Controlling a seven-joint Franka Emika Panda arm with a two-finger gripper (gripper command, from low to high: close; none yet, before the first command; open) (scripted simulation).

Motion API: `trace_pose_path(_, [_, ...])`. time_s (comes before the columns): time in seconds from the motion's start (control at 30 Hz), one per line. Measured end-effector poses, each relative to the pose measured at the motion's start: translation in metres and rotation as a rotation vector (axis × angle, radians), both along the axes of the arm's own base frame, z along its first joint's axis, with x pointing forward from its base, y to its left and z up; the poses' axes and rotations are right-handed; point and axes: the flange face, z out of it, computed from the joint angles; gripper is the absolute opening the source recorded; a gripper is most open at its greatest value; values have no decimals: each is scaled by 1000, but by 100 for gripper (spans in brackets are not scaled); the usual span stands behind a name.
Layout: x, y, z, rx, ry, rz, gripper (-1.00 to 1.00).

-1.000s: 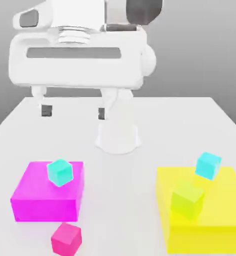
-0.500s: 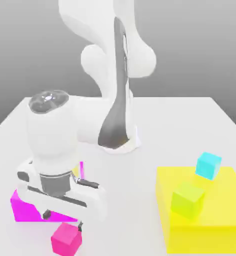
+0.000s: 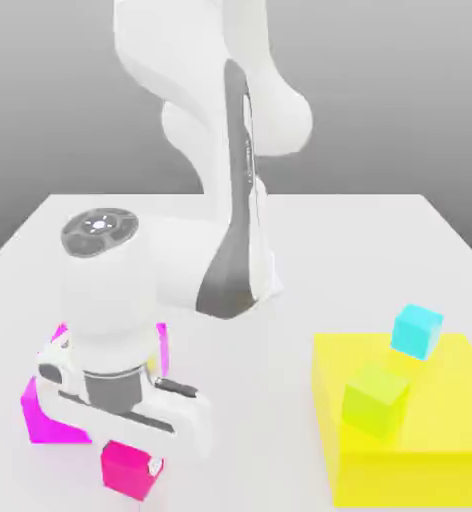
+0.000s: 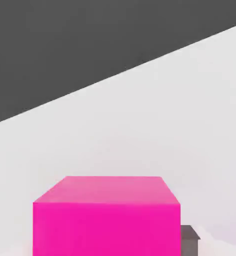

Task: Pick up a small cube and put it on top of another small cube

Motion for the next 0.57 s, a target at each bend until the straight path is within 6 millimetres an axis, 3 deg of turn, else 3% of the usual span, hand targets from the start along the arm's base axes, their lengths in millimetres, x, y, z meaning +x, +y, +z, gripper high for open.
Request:
trace_pose_path(0.13, [9, 102, 56, 21, -5, 197, -100])
trace_pose_path(0.2, [0, 171, 86, 21, -5, 335, -100])
trace_pose_path(0.3, [-27, 244, 126, 6, -1, 490, -100])
trace_pose_path(0.37, [-33, 256, 120, -4, 0, 514, -100])
trace_pose_path(0.43, [-34, 256, 95, -8, 0, 515, -100])
trace_pose_path(0.47, [-35, 257, 83, -8, 0, 516, 100])
trace_pose_path(0.57, [-35, 256, 83, -8, 0, 516, 100])
